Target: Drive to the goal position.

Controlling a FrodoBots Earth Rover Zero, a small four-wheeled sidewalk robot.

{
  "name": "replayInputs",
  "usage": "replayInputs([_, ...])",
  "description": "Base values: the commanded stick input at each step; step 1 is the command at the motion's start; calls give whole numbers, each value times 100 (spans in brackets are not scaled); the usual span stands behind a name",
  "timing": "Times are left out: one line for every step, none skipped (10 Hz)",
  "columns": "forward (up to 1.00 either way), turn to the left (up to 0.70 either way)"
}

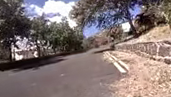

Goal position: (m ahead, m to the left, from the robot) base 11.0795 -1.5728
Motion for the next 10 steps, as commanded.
replayInputs([50, 0])
replayInputs([50, 0])
replayInputs([50, 0])
replayInputs([50, 0])
replayInputs([50, 0])
replayInputs([50, 0])
replayInputs([50, 0])
replayInputs([50, 0])
replayInputs([50, 0])
replayInputs([50, 0])
